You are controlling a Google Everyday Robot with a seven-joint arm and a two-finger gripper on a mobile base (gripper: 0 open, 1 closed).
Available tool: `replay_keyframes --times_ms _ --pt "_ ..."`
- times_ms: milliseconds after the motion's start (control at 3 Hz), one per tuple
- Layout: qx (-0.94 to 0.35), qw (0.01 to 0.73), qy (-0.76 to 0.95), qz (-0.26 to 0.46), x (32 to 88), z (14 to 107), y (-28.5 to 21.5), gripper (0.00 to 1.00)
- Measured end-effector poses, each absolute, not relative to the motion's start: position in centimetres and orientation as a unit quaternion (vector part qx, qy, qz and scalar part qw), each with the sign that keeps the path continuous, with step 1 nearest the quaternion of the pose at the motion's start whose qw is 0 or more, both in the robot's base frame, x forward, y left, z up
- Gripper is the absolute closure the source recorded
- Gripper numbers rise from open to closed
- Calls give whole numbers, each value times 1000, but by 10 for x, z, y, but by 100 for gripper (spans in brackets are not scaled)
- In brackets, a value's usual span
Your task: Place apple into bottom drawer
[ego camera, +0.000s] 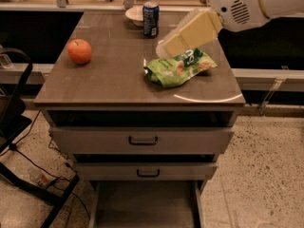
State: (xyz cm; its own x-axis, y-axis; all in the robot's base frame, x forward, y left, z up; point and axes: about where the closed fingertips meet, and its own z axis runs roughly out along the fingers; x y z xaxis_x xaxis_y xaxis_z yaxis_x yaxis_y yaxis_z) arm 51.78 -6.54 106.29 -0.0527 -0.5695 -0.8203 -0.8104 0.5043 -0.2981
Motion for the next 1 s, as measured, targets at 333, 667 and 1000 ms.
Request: replay_keyframes --times_ms 333,667,1000 --pt "-491 486 715 104 530 1065 -45 0" --pt "-495 478 722 82 552 1060 -18 0" --pt "-488 486 715 117 587 1041 36 0"
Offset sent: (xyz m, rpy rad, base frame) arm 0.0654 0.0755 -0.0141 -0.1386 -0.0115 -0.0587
